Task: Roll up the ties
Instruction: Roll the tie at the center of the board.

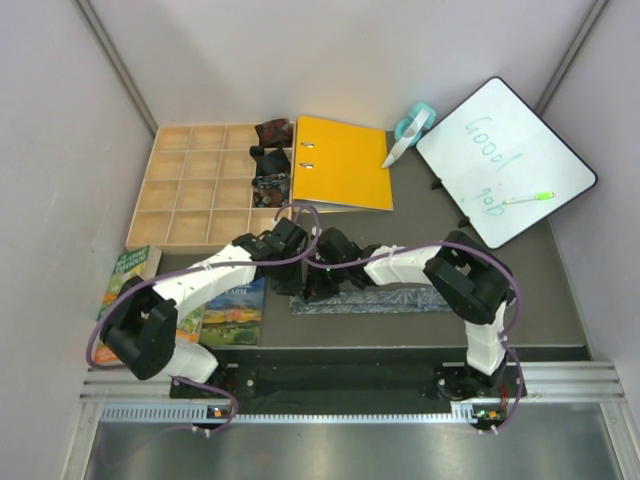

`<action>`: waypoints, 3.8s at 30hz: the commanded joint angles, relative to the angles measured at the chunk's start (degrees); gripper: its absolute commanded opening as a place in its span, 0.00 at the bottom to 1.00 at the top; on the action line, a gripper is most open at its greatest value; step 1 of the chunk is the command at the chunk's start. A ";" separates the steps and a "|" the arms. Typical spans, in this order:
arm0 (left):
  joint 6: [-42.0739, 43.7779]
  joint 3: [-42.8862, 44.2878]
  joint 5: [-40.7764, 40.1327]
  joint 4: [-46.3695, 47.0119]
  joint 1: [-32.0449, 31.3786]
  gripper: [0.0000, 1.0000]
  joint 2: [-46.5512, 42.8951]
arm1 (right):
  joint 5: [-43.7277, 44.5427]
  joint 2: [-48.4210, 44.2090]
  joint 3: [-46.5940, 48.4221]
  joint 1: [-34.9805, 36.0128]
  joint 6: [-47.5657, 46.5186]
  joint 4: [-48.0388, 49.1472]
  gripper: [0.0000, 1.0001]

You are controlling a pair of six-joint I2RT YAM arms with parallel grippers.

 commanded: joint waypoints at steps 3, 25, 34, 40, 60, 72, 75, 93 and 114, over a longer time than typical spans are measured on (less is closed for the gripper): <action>-2.52 2.72 -3.13 2.51 -3.53 0.11 3.60 | -2.71 0.77 0.87 0.82 1.62 4.56 0.01; -2.08 3.60 -5.52 3.92 -4.76 0.10 10.19 | 9.32 -16.36 -4.14 -2.61 -4.36 -18.82 0.15; -2.26 3.87 -4.02 5.59 -5.28 0.49 10.46 | 7.40 -23.30 -12.05 -3.31 -4.18 -12.50 0.15; -2.09 5.45 -4.02 3.66 -5.37 0.63 8.09 | 6.87 -25.42 -11.62 -3.31 -4.09 -11.88 0.14; -1.64 4.23 -14.83 -7.86 -4.85 0.65 -9.22 | 1.69 -21.65 -0.90 -3.31 -4.62 -10.83 0.13; -0.94 -2.63 -13.96 -9.53 2.62 0.62 -21.09 | -2.27 -10.40 6.49 -1.20 -3.48 -9.07 0.13; -1.73 -5.70 -10.80 -6.90 3.59 0.61 -22.93 | -2.45 -8.29 7.37 -0.67 -2.78 -8.19 0.12; -3.49 -10.55 -4.82 -0.48 3.85 0.63 -22.94 | 0.01 -6.87 0.78 -0.50 -2.77 -5.81 0.09; -2.53 -17.40 3.70 16.74 3.85 0.73 -17.06 | 0.98 -6.88 -4.14 -2.61 -4.00 -3.53 0.08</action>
